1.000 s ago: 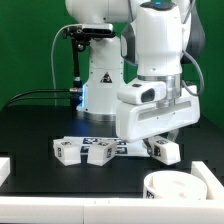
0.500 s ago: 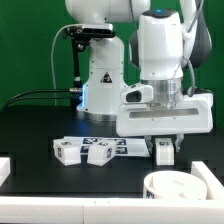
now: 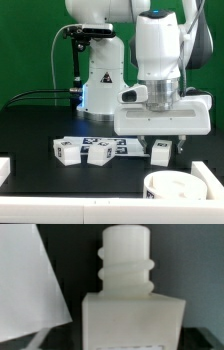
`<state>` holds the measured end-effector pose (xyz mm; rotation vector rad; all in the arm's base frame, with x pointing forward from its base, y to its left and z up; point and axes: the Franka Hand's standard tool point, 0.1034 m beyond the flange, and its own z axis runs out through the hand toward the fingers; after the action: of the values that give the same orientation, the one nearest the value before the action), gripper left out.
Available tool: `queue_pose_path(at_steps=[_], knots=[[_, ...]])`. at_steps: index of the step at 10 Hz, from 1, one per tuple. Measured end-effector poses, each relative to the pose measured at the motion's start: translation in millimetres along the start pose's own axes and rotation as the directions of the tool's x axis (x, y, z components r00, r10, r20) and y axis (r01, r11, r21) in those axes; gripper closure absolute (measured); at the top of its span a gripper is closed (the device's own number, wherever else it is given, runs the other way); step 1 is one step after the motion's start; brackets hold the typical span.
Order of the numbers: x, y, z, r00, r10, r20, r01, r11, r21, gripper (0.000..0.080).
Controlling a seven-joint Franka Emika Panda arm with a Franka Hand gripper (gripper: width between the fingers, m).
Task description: Assemble stool
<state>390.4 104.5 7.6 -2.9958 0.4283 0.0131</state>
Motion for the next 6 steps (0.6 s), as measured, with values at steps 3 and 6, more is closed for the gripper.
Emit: queue_pose_path(at_steps=[3,6], knots=[[17.1,-7.3,-25.0,0.982,0.058,0.182,-0.06,0.998,0.006,0.0154],[5.9,-13.6,-22.7,0.934,0.069,0.351,-0.07,0.997,-0.01,0.015]])
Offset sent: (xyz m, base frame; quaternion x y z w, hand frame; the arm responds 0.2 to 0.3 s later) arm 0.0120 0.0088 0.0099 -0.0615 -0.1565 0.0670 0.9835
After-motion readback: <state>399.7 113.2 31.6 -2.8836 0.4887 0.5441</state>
